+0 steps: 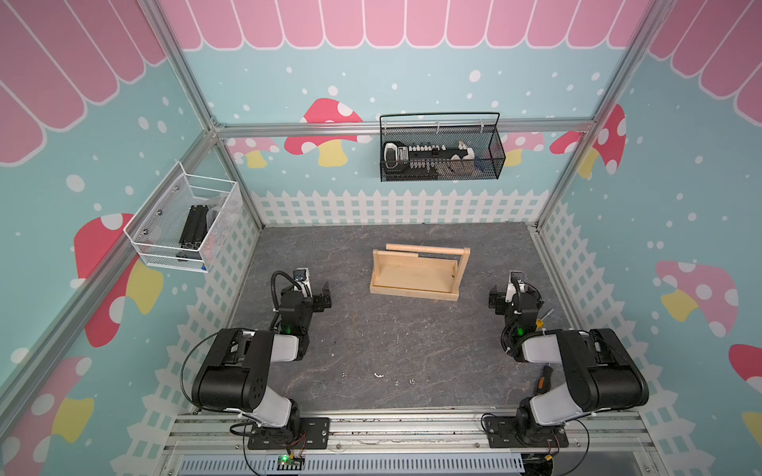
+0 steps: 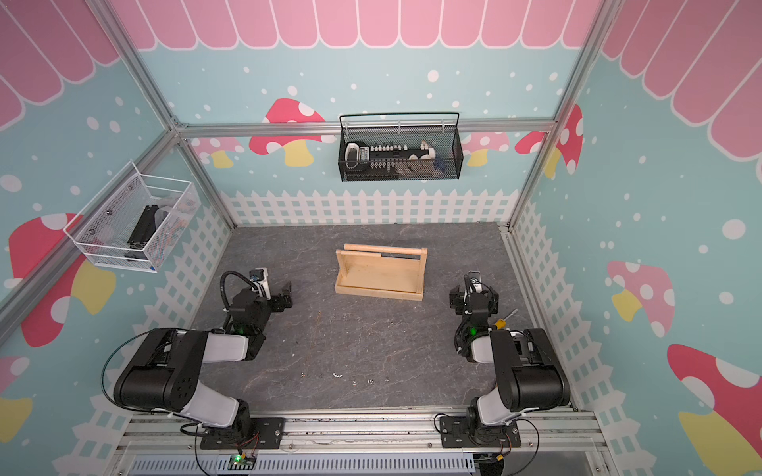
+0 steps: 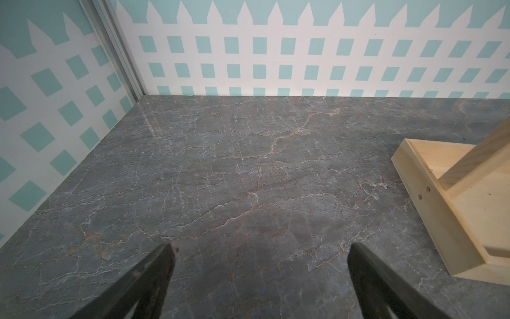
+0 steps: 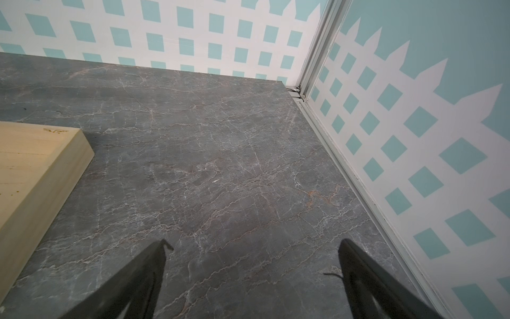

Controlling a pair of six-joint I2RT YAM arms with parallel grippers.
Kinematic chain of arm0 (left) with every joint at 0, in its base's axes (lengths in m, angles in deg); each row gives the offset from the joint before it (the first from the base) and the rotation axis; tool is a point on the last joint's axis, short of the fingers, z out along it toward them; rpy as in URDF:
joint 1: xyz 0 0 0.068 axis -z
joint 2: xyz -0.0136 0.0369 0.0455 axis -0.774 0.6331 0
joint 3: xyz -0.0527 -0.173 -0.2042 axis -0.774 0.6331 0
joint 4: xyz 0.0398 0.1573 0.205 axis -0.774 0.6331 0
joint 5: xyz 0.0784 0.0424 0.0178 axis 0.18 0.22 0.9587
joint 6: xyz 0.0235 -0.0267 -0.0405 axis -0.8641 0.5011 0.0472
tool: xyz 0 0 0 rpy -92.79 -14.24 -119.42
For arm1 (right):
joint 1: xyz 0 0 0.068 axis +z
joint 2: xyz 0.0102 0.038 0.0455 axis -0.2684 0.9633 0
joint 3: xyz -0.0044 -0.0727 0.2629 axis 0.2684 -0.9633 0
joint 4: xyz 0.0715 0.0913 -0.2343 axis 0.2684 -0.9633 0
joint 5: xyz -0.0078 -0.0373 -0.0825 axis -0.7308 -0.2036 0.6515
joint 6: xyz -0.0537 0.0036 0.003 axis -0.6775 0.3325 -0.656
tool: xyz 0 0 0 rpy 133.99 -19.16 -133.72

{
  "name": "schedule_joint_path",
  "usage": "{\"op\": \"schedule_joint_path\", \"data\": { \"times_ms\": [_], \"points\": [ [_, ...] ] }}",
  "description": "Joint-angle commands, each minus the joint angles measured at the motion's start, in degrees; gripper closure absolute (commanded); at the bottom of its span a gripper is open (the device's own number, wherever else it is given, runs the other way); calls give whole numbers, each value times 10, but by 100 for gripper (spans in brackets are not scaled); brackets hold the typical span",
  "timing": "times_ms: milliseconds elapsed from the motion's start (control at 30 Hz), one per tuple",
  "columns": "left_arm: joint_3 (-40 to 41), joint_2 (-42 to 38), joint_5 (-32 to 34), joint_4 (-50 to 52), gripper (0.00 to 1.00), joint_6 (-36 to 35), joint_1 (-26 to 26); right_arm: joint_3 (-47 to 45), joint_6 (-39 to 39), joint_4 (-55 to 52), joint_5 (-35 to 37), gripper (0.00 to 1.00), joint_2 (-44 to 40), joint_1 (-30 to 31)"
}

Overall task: Take the necklace off the jewelry display stand
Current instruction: Reset both arms

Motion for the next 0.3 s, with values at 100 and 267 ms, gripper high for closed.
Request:
{"op": "schedule_joint_path", "data": {
  "times_ms": [100, 267],
  "points": [
    [-10, -7, -4, 2, 1, -6, -3, 3, -4, 4, -13, 1, 2, -2],
    [-10, -7, -4, 2, 1, -6, -3, -1, -2, 3, -11, 1, -3, -2]
  ]
}}
